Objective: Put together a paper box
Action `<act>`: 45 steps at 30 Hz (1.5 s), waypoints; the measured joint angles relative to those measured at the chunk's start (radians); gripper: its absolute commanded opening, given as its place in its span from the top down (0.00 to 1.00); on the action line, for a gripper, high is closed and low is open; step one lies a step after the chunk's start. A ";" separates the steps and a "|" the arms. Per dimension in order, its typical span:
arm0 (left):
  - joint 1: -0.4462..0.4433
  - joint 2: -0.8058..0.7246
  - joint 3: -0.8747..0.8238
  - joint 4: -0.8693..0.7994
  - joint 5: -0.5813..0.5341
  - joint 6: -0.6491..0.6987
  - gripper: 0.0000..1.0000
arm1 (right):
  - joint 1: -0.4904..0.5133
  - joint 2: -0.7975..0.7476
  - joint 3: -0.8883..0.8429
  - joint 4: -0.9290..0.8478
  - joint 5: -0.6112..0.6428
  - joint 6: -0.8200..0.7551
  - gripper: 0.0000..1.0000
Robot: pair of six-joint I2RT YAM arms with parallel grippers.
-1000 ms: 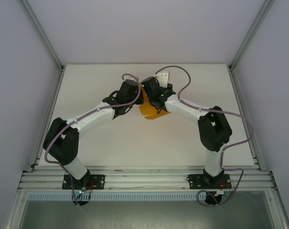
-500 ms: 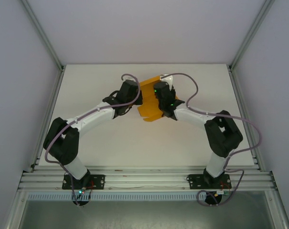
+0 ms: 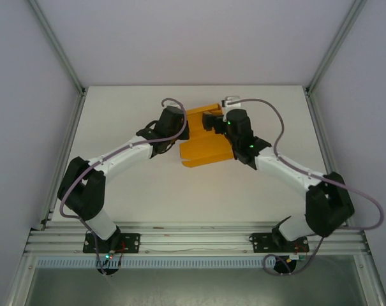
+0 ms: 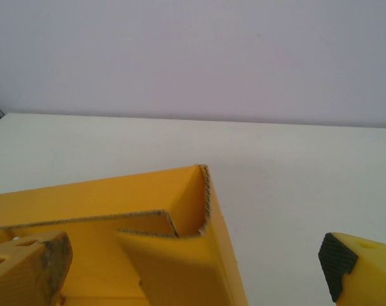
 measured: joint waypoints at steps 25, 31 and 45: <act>0.003 -0.069 -0.056 -0.007 0.059 0.086 1.00 | -0.261 0.012 0.062 -0.338 -0.682 -0.091 0.66; 0.005 -0.069 -0.056 -0.008 0.059 0.086 1.00 | -0.243 0.082 0.115 -0.336 -0.719 -0.097 0.65; 0.011 -0.050 -0.052 -0.017 0.049 0.093 1.00 | -0.089 0.254 0.225 -0.287 -0.280 -0.003 0.75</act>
